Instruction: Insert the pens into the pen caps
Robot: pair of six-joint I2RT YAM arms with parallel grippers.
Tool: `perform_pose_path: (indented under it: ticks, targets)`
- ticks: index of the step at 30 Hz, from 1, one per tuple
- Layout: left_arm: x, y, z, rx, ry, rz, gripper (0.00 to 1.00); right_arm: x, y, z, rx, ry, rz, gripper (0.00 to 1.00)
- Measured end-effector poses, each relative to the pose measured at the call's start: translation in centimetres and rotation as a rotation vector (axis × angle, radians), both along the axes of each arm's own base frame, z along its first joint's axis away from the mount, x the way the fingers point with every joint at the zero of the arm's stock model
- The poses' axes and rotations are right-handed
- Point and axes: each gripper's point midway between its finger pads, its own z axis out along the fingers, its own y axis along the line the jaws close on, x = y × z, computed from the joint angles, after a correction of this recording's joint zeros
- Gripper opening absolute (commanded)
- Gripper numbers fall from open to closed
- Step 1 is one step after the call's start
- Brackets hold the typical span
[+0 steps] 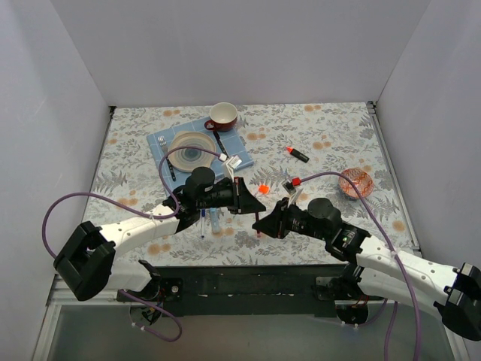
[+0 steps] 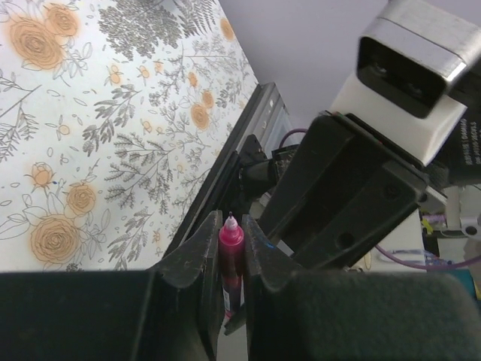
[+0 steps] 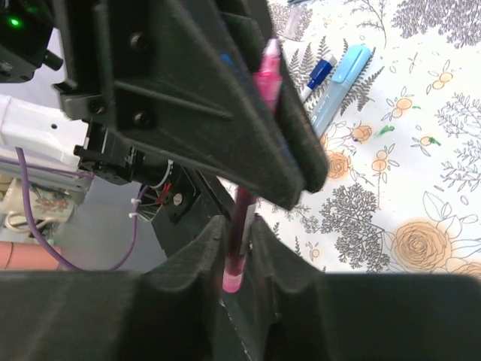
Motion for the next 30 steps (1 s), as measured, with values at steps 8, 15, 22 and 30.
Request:
perform_pose_path:
  ticks: [8,15,22,30]
  targets:
    - [-0.4,0.0,0.4,-0.014,-0.002,-0.027,0.0,0.1,0.0,-0.2,-0.003,0.009,-0.004,0.01]
    - [0.3,-0.2,1.3,0.001,-0.02,-0.003,0.75,-0.5,-0.3,-0.3,0.018,0.006,0.003,0.01]
    - [4.6,2.5,4.6,0.106,-0.072,0.302,0.78,-0.1,-1.8,1.3,0.059,-0.048,-0.064,0.01]
    - [11.6,16.1,0.3,0.347,0.161,0.996,0.64,0.3,-3.7,2.4,0.071,-0.086,-0.142,0.01]
